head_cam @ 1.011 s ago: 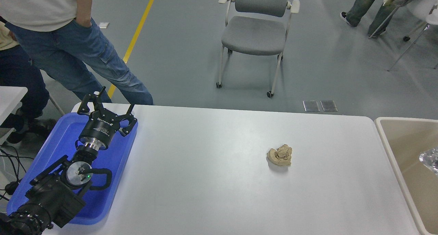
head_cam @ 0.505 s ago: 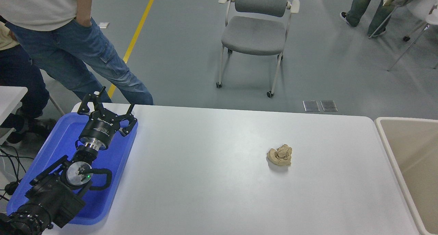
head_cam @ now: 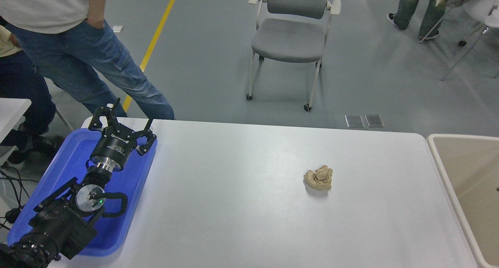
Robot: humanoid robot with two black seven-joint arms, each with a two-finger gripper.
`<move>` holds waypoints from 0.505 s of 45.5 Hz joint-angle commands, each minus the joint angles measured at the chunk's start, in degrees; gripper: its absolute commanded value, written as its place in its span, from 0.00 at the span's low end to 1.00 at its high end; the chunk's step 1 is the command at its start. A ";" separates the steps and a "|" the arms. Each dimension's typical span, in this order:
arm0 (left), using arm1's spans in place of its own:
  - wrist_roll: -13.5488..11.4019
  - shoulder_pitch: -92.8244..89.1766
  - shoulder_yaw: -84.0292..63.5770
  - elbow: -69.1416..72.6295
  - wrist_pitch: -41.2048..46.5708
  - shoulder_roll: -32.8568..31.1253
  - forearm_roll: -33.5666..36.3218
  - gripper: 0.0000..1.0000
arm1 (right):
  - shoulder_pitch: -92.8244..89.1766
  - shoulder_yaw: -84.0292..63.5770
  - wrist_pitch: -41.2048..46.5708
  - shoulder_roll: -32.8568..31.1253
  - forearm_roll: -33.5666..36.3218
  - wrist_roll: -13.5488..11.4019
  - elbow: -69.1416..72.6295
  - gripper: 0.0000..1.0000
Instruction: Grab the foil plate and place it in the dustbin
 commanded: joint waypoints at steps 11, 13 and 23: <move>0.00 0.01 0.01 0.00 0.00 0.01 -0.04 1.00 | 30.00 -21.73 10.00 1.87 -1.20 0.01 21.54 1.00; 0.00 0.01 0.01 0.00 0.00 0.01 -0.04 1.00 | 32.11 -21.73 14.48 2.22 -1.12 0.01 21.54 1.00; 0.00 0.01 0.10 0.00 0.00 0.01 0.05 1.00 | 43.62 -22.61 38.92 6.88 -0.94 0.01 21.54 1.00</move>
